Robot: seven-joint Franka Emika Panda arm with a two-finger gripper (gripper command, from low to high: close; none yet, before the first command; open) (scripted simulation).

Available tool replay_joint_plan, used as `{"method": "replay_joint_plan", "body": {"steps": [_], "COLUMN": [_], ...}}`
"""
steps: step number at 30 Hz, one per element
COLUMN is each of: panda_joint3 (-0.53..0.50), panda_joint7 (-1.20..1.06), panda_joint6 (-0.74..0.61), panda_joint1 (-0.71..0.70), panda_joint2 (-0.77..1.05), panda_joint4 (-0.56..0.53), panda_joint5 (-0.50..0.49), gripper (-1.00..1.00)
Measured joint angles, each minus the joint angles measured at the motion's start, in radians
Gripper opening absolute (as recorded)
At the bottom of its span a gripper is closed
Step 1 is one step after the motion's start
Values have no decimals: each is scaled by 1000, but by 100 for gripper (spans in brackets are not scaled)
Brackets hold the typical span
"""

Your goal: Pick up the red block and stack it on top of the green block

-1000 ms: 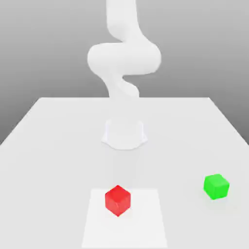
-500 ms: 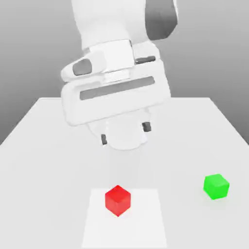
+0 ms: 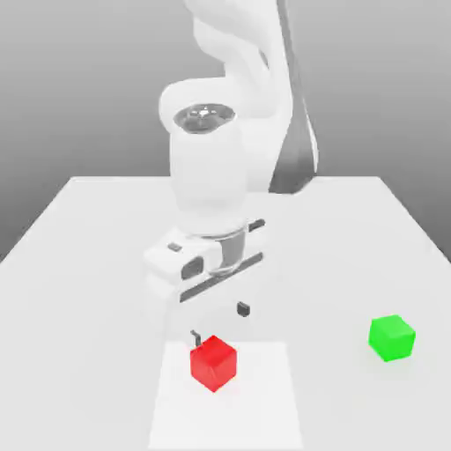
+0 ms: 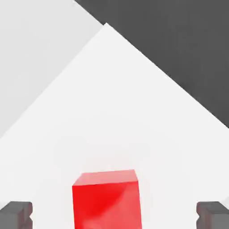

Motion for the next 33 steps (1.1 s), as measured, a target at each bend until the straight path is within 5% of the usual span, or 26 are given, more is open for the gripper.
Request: {"method": "replay_joint_plan", "body": {"steps": [11,24,25,33], "panda_joint3": [22,172,196,188], "panda_joint7": [-26,-172,-185,-178], "panda_joint6": [57,201,214,207], "panda_joint1": [-17,-116,-135,-130], "panda_joint2": [67,243,259,252], "panda_joint4": [30,35,34,35], "panda_joint5": [5,211,230,220], "gripper": [0,0,-100,-100]}}
